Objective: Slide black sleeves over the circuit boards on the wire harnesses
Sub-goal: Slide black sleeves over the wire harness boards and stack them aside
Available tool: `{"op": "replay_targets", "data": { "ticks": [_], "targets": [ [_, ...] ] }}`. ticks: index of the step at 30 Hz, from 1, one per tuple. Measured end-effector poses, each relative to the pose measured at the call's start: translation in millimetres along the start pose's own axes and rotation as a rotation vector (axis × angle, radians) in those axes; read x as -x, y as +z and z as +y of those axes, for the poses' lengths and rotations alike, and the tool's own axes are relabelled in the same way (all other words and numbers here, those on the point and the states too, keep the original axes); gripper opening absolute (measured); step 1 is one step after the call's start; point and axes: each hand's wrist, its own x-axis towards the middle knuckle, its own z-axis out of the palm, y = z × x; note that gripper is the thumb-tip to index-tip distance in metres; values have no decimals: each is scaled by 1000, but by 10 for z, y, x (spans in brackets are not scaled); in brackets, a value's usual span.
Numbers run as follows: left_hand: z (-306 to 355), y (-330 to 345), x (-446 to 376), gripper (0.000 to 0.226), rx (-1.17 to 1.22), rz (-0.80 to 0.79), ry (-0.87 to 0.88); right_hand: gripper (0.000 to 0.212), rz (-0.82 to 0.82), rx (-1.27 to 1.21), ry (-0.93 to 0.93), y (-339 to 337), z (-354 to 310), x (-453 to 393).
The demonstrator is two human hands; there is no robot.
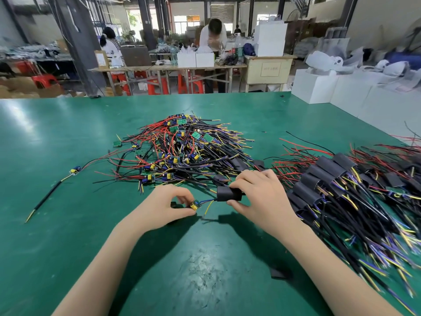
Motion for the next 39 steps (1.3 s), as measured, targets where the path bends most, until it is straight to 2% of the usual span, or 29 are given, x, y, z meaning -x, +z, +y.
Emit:
{"op": "replay_targets", "data": {
  "ticks": [3, 6, 8, 11, 19, 27, 29, 32, 36, 39],
  "targets": [
    [61, 21, -14, 11, 161, 19, -4, 30, -30, -58, -69, 17, -14, 5],
    [132, 24, -14, 28, 432, 18, -36, 29, -38, -105, -123, 36, -66, 6],
    [159, 14, -14, 28, 530, 39, -44, 30, 6, -137, -107, 32, -91, -4],
    [190, -7, -11, 15, 567, 43, -4, 32, 75, -188, -64, 17, -104, -16],
    [218, 2, -24, 5, 624, 73, -18, 32, 105, -252, -117, 4, -110, 5],
    [240, -53, 16, 12, 544, 75, 103, 25, 14, -540, 40, 10, -165, 31],
    [234, -24, 2, 15, 548, 88, 83, 23, 5, -551, 41, 11, -192, 26],
    [232, -4, -15, 33, 636, 146, -23, 23, 29, -552, 62, 1, -194, 28],
    [206, -66, 11, 23, 688, 114, -36, 25, 67, -547, 94, -21, -175, 16],
    [242, -80, 18, 21, 663, 169, 23, 23, 82, -566, 90, -42, -176, 6]
  ]
}}
